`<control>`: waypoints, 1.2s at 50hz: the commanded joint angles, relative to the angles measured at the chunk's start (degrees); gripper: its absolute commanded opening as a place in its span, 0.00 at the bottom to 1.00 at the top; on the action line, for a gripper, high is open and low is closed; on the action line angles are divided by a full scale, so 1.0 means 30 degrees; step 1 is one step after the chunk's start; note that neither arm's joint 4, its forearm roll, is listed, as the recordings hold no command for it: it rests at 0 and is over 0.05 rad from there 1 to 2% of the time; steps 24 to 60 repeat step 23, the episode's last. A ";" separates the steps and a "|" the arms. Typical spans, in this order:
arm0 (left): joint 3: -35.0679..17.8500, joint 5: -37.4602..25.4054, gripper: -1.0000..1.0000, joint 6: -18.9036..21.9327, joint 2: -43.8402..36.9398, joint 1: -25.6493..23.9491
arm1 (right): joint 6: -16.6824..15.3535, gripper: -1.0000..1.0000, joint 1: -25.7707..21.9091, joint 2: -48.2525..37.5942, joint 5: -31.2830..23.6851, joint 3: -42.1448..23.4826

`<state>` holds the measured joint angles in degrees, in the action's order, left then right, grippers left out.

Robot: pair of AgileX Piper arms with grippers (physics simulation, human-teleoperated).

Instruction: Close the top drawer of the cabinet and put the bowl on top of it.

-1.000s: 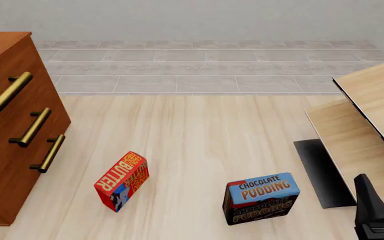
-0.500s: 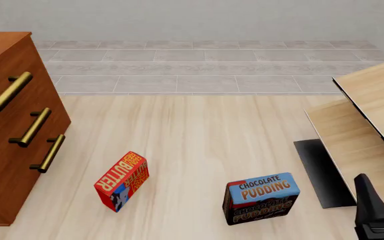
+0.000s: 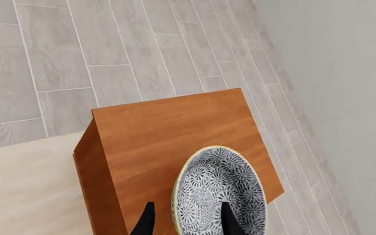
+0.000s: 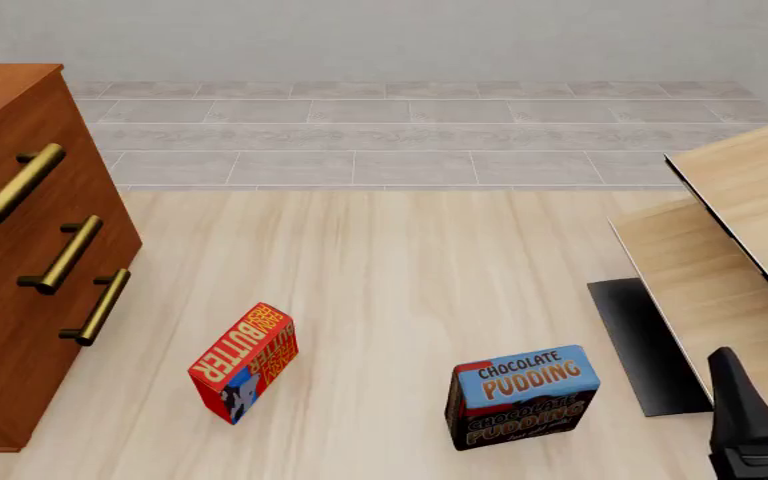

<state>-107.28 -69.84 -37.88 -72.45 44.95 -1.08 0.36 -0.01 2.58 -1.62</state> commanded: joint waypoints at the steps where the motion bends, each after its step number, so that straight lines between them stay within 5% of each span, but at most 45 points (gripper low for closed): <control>1: -0.0883 -0.0018 1.00 -0.0346 0.0447 0.0597 | -0.0035 1.00 -0.0019 0.0000 -0.0113 -0.0067; 23: -0.2745 -0.0015 1.00 -0.0383 0.0193 0.1285 | 0.0012 1.00 0.0210 0.0000 -0.0099 -0.0036; 60: -0.2745 -0.0015 1.00 -0.0383 0.0193 0.1285 | 0.0012 1.00 0.0210 0.0000 -0.0099 -0.0036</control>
